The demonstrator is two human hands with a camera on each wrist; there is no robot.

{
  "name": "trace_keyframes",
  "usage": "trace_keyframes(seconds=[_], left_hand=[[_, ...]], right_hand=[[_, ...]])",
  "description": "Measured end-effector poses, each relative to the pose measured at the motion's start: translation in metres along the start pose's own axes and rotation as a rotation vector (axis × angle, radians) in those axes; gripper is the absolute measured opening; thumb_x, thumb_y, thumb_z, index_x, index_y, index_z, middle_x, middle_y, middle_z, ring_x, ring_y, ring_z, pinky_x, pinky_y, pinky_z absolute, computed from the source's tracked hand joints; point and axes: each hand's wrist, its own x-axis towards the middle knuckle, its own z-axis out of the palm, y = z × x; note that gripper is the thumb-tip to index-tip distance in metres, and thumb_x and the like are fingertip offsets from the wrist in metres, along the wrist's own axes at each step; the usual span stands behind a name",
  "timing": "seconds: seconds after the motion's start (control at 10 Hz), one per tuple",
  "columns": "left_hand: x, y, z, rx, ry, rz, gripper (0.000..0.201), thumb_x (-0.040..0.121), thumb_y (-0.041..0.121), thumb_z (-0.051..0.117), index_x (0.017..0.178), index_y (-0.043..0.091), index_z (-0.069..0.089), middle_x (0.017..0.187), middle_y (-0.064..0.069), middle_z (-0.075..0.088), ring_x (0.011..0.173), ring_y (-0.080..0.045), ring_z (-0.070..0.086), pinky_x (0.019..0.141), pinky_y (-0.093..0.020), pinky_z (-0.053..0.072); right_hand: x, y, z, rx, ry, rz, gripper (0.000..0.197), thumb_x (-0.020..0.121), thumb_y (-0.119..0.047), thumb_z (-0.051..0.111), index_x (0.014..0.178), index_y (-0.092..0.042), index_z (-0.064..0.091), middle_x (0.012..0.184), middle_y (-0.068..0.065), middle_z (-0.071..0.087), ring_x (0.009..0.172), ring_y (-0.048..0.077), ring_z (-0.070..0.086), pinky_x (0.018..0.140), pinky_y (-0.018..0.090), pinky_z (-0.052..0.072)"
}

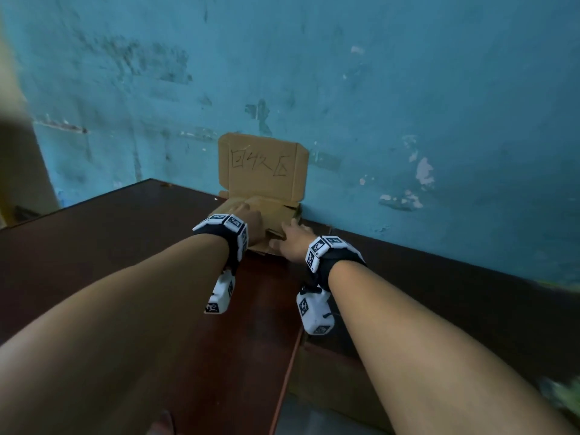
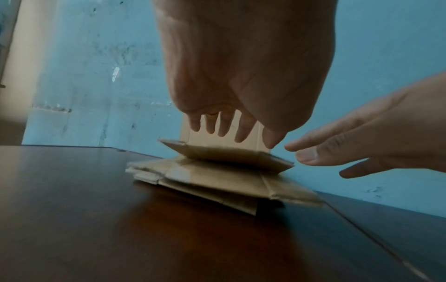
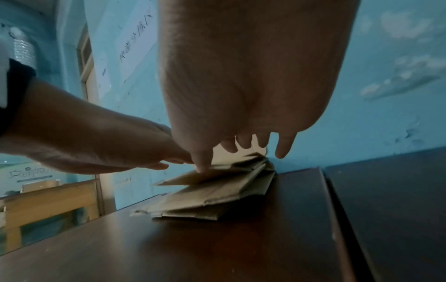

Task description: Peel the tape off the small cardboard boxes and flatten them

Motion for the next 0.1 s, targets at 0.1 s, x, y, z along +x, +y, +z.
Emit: trace_keyframes(seconds=[0.1], left_hand=[[-0.0132, 0.0106, -0.0214, 0.019, 0.024, 0.052, 0.053, 0.109, 0.043, 0.05, 0.149, 0.009, 0.054, 0.156, -0.019, 0.049, 0.142, -0.039, 0.049, 0.114, -0.046, 0.043]], right_hand=[[-0.0169, 0.0067, -0.0216, 0.047, 0.033, -0.018, 0.068, 0.112, -0.039, 0.045, 0.168, -0.008, 0.021, 0.178, 0.012, 0.004, 0.164, 0.037, 0.004, 0.13, 0.052, 0.017]])
